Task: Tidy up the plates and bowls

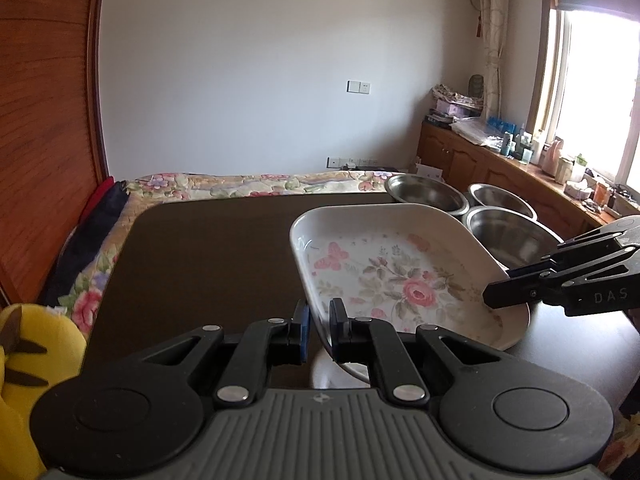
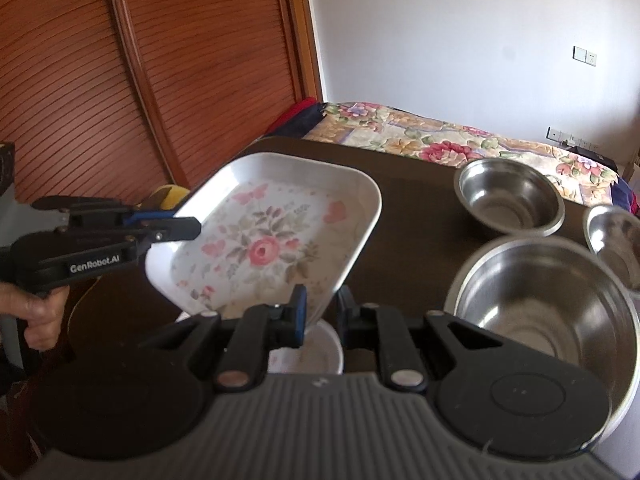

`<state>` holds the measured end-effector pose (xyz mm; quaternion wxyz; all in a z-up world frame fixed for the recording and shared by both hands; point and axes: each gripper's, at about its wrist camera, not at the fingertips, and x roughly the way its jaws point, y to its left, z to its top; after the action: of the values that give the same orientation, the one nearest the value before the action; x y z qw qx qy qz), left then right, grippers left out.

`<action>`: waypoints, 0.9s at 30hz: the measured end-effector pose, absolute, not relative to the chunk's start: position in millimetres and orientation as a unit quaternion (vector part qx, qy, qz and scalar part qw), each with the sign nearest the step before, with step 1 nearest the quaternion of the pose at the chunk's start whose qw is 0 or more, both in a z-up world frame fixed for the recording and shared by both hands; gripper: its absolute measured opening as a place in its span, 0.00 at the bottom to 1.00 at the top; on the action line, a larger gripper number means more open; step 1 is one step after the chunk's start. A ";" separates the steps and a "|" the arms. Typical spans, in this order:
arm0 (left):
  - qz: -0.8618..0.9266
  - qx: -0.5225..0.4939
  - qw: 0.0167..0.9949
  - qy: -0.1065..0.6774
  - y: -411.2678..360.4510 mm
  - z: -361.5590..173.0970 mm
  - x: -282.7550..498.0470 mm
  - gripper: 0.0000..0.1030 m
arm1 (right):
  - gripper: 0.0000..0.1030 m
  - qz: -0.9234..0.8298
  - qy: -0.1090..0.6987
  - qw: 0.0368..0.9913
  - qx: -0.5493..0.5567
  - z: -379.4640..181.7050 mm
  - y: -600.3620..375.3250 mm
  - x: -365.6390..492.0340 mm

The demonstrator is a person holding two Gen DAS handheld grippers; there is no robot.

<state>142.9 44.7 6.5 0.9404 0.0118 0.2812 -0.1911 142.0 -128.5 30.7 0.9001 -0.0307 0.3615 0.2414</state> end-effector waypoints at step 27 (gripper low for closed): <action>-0.184 0.020 0.941 0.285 29.6 -29.1 85.9 0.40 | 0.17 0.263 0.354 0.897 -0.038 7.8 -138.6 113.4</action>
<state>85.9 29.6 -29.1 0.9406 0.0204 0.2848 -0.1836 113.4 -138.6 7.8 0.8966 -0.0381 0.3539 0.2634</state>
